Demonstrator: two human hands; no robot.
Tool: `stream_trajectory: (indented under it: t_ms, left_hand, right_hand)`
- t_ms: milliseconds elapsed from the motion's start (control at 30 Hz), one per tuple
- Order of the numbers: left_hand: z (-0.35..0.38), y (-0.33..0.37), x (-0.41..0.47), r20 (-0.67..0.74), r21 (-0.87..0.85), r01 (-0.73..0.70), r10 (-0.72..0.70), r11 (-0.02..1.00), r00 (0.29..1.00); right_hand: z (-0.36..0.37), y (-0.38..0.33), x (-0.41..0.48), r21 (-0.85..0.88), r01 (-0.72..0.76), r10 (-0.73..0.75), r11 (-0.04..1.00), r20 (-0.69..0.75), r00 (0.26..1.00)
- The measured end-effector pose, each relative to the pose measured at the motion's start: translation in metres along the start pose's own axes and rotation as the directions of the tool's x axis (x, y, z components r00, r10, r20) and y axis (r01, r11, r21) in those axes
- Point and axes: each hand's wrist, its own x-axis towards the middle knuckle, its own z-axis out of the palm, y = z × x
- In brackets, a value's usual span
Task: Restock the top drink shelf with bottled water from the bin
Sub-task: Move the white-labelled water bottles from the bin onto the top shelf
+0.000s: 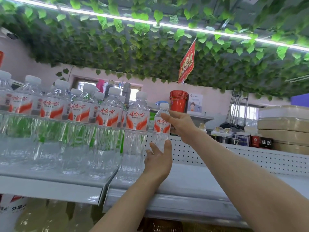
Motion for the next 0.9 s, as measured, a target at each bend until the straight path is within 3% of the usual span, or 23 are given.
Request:
stream_trajectory:
  t_ms: [433,567,733,900]
  left_hand:
    - [0.004,-0.006,0.005,-0.073,0.037,-0.026,0.028,0.999,0.997]
    - [0.006,-0.008,0.000,-0.178,0.090,-0.110,0.125,0.990,0.976]
    - [0.006,-0.007,-0.025,-0.276,0.225,-0.332,0.387,0.916,0.880]
    - [0.007,0.007,-0.066,-0.309,0.277,-0.336,0.414,0.900,0.856]
  right_hand:
    - [0.005,-0.001,-0.004,-0.057,-0.072,0.070,0.996,-0.032,0.997]
    - [-0.003,-0.015,-0.024,-0.194,-0.118,0.106,0.974,-0.074,0.992]
    - [-0.043,-0.038,-0.074,-0.411,-0.076,0.036,0.908,-0.103,0.994]
    - [-0.085,-0.072,-0.135,-0.599,-0.045,-0.013,0.800,-0.092,0.996]
